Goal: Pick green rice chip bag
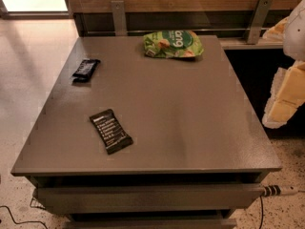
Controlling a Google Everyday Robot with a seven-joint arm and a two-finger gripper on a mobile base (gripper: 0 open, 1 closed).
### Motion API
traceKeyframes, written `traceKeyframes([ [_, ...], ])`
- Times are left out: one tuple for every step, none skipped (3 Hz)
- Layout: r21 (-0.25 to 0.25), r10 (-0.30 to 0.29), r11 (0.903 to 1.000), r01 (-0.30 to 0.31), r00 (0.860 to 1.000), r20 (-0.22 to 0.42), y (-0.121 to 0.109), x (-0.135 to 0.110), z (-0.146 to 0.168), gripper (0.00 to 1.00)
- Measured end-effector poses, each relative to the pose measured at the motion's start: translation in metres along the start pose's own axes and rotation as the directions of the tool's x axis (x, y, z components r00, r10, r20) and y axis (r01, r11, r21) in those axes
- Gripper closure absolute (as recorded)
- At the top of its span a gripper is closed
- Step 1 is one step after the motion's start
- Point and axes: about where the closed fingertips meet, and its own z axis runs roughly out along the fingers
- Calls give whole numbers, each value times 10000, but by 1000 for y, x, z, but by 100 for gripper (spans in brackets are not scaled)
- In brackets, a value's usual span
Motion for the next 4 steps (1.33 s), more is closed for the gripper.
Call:
traceKeyframes([
  [7, -3, 10000, 3, 10000, 2, 0, 0, 0, 0],
  [279, -186, 9994, 183, 9998, 106, -11, -7, -3, 0],
  [786, -1108, 9912, 1062, 9923, 561, -51, -37, 0, 0],
  [1242, -1771, 9791, 1609, 9751, 1331, -94, -79, 21, 0],
])
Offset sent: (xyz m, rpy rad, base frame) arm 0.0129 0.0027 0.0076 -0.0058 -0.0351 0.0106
